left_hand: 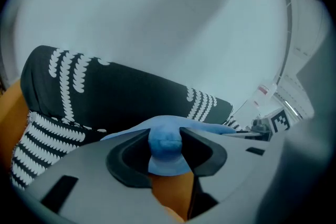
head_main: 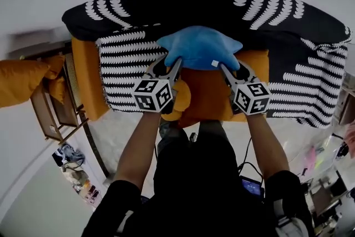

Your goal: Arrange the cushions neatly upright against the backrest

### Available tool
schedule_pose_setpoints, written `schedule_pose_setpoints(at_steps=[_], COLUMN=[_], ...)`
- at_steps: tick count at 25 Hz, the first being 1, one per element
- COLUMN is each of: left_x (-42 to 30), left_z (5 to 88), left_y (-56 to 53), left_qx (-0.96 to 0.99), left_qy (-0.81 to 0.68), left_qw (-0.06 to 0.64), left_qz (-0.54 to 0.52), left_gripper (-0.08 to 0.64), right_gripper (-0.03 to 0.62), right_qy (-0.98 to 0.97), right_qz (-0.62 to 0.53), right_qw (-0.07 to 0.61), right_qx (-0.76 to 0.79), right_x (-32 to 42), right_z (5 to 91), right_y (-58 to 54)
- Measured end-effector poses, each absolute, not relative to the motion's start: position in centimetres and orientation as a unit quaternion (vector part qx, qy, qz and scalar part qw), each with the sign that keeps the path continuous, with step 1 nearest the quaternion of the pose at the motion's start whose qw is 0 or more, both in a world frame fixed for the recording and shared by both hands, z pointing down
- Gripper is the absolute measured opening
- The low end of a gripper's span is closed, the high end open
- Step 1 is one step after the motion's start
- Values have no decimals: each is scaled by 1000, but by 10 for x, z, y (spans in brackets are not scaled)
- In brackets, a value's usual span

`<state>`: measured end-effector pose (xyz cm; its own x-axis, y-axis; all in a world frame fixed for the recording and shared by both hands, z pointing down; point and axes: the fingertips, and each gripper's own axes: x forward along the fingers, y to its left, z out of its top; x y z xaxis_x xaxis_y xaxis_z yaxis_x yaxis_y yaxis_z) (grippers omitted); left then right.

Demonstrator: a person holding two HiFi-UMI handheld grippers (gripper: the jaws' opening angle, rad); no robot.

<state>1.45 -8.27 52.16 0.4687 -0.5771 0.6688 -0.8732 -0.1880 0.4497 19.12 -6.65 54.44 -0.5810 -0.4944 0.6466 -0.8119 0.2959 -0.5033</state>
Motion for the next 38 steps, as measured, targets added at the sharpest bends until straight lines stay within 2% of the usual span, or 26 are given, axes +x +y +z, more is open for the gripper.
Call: schedule_pose_setpoints(at_steps=[7, 15, 23, 38], left_x=[-82, -215, -305, -387], left_z=[466, 454, 490, 598], left_y=[-85, -76, -83, -119], left_qx=[766, 752, 744, 685], left_qy=[-499, -509, -492, -507], left_qw=[388, 408, 443, 515], left_qz=[116, 99, 90, 98], left_gripper=[169, 169, 169, 177], right_gripper=[206, 207, 207, 202], right_qy=[-803, -822, -810, -799], right_qz=[367, 323, 308, 307], right_qw=[168, 188, 232, 277], right_qx=[439, 430, 442, 436], right_x=[96, -37, -130, -223], right_z=[475, 448, 461, 518], right_y=[-66, -77, -87, -129])
